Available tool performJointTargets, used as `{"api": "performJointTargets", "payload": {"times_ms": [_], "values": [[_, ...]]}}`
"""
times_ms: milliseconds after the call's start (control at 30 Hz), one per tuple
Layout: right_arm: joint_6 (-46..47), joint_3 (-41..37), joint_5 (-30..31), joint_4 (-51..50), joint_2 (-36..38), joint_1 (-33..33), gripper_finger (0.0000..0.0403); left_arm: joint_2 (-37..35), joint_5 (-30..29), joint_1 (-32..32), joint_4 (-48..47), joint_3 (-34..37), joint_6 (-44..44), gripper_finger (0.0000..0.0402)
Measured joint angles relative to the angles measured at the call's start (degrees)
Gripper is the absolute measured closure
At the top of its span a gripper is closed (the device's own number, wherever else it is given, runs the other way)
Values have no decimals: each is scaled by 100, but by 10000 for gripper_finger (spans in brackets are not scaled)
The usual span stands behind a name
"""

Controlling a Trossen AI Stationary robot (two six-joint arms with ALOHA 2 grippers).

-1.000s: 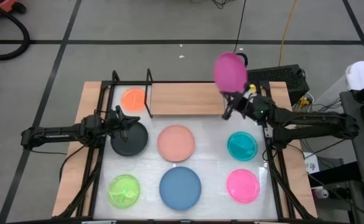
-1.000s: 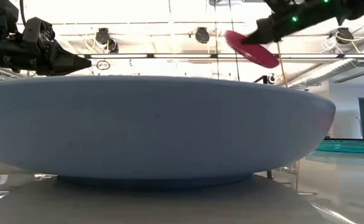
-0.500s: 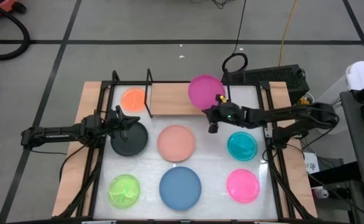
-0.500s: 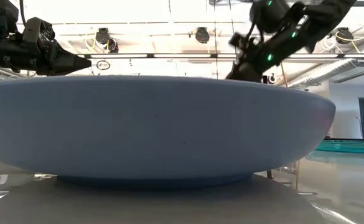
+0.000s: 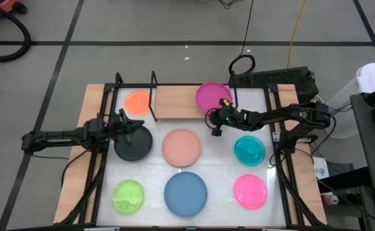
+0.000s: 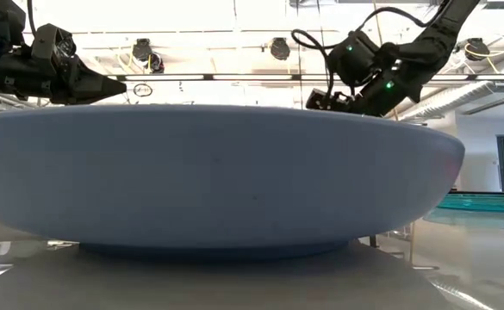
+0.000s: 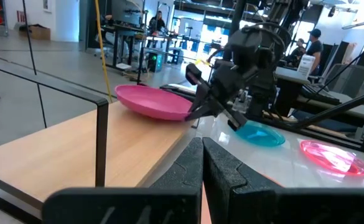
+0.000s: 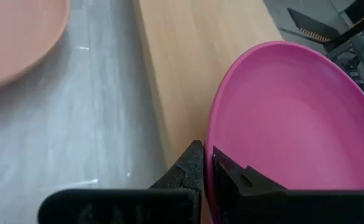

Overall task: Place and stack plates onto a shelf
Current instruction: Put the pink plate on the shelf

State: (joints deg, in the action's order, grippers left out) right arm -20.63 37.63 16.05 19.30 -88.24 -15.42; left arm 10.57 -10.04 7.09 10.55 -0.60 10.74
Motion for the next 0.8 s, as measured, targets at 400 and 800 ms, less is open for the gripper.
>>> {"api": "performJointTargets", "payload": {"times_ms": [400,800], "values": [[31,4,-275,323,1,-10,389,1,0,-1,-1,0,1,398],[42,4,-286,509,1,26,348,0,0,0,0,0,2,398]]}}
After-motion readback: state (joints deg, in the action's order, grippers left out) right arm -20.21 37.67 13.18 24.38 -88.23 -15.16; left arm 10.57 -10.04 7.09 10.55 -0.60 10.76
